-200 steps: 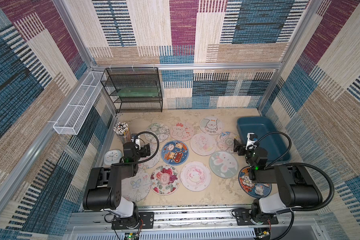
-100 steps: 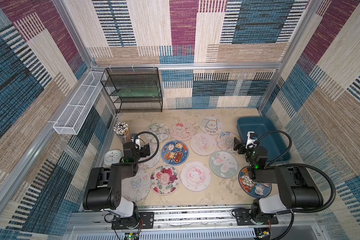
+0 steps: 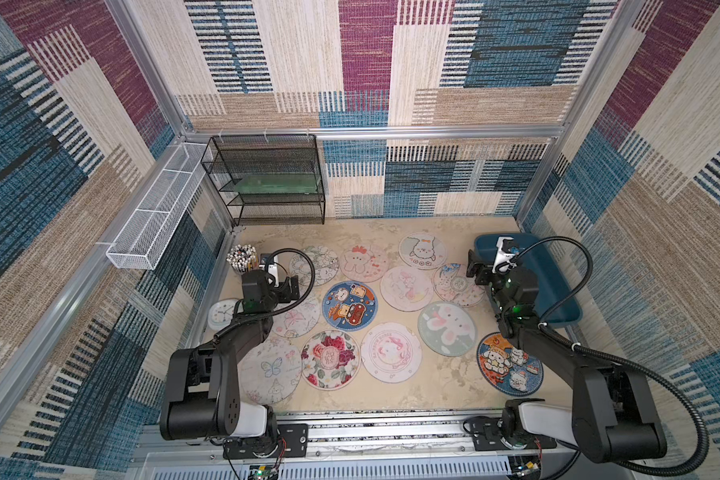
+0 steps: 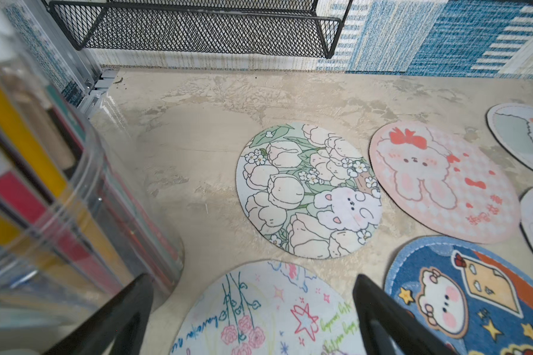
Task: Put the coasters into the storage box
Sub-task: Pick up the coaster from the center of the board.
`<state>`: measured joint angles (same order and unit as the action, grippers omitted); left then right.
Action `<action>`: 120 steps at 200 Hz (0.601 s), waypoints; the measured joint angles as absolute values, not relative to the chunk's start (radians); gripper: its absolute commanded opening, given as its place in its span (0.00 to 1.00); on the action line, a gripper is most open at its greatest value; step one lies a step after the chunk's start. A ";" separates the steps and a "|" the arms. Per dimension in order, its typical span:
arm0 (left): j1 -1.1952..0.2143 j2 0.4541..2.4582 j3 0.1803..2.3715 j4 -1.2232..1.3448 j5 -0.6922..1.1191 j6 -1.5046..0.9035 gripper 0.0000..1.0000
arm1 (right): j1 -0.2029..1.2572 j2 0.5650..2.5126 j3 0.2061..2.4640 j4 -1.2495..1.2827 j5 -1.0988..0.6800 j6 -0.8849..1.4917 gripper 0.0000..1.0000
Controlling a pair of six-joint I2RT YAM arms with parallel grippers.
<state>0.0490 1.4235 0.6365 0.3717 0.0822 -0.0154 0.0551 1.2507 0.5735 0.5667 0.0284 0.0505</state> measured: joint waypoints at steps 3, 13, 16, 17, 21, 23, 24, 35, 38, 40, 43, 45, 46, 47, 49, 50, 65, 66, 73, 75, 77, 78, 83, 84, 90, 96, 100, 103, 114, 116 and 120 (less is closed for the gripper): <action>0.049 1.420 0.644 0.358 0.076 -0.021 1.00 | 0.060 1.248 0.588 0.546 0.028 0.057 0.95; 0.044 1.406 0.669 0.304 0.054 -0.033 1.00 | 0.073 1.243 0.628 0.483 0.027 0.073 0.95; 0.043 1.402 0.676 0.289 0.048 -0.038 1.00 | 0.078 1.243 0.641 0.464 0.027 0.079 0.95; 0.042 1.400 0.678 0.286 0.047 -0.039 1.00 | 0.079 1.243 0.645 0.459 0.027 0.080 0.95; 0.040 1.393 0.690 0.263 0.038 -0.046 1.00 | 0.085 1.243 0.664 0.429 0.027 0.088 0.95; 0.039 1.388 0.698 0.249 0.030 -0.049 1.00 | 0.088 1.243 0.675 0.414 0.027 0.092 0.95; 0.038 1.387 0.700 0.244 0.028 -0.051 1.00 | 0.089 1.243 0.678 0.409 0.027 0.094 0.95; 0.027 1.365 0.736 0.190 0.002 -0.065 1.00 | 0.105 1.246 0.729 0.330 0.027 0.113 0.95; 0.022 1.358 0.746 0.175 -0.002 -0.072 1.00 | 0.108 1.247 0.740 0.314 0.027 0.118 0.95; 0.018 1.353 0.754 0.162 -0.004 -0.078 1.00 | 0.112 1.248 0.748 0.302 0.027 0.122 0.95; 0.014 1.348 0.762 0.151 -0.004 -0.082 1.00 | 0.115 1.248 0.757 0.286 0.027 0.128 0.95; 0.010 1.343 0.770 0.141 -0.006 -0.086 1.00 | 0.119 1.249 0.763 0.273 0.027 0.133 0.95; 0.008 1.341 0.772 0.138 -0.006 -0.088 1.00 | 0.120 1.249 0.765 0.270 0.027 0.134 0.95; 0.007 1.340 0.775 0.134 -0.008 -0.089 1.00 | 0.122 1.249 0.768 0.262 0.027 0.136 0.95; 0.002 1.336 0.782 0.125 -0.013 -0.094 1.00 | 0.125 1.249 0.771 0.255 0.027 0.138 0.95; 0.000 1.334 0.785 0.122 -0.015 -0.096 1.00 | 0.127 1.249 0.774 0.247 0.027 0.139 0.95; -0.042 1.309 0.818 0.065 -0.033 -0.132 1.00 | 0.160 1.249 0.797 0.168 0.035 0.165 0.95; -0.045 1.308 0.819 0.062 -0.035 -0.134 1.00 | 0.164 1.248 0.798 0.160 0.036 0.166 0.95; -0.070 1.299 0.826 0.038 -0.052 -0.150 1.00 | 0.185 1.246 0.804 0.128 0.037 0.178 0.95; -0.075 1.297 0.827 0.033 -0.054 -0.154 1.00 | 0.191 1.245 0.805 0.117 0.037 0.182 0.95; -0.083 1.295 0.828 0.025 -0.054 -0.160 1.00 | 0.197 1.245 0.807 0.106 0.037 0.186 0.95; -0.085 1.294 0.828 0.022 -0.054 -0.162 1.00 | 0.200 1.244 0.807 0.102 0.037 0.187 0.95; -0.104 1.290 0.831 0.001 -0.057 -0.176 1.00 | 0.215 1.241 0.810 0.078 0.039 0.192 0.95; -0.107 1.290 0.832 -0.002 -0.058 -0.179 1.00 | 0.220 1.241 0.812 0.071 0.041 0.194 0.95; -0.128 1.288 0.837 -0.029 -0.071 -0.194 1.00 | 0.239 1.238 0.817 0.045 0.047 0.202 0.95; -0.150 1.288 0.843 -0.056 -0.078 -0.214 1.00 | 0.259 1.236 0.824 0.015 0.054 0.212 0.95; -0.163 1.288 0.847 -0.074 -0.079 -0.223 1.00 | 0.269 1.235 0.828 -0.001 0.056 0.213 0.95; -0.174 1.288 0.851 -0.087 -0.080 -0.232 1.00 | 0.276 1.234 0.832 -0.015 0.057 0.217 0.95; -0.208 1.288 0.864 -0.133 -0.080 -0.271 1.00 | 0.295 1.232 0.846 -0.069 0.063 0.232 0.95; -0.216 1.288 0.867 -0.141 -0.079 -0.281 1.00 | 0.297 1.231 0.847 -0.079 0.064 0.235 0.95; -0.228 1.288 0.870 -0.154 -0.078 -0.294 1.00 | 0.299 1.230 0.850 -0.093 0.066 0.239 0.95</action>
<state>-0.2276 1.2881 0.8696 -0.1535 -0.0784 -0.2943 0.2985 1.2301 0.8497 -0.0929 0.0658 0.2390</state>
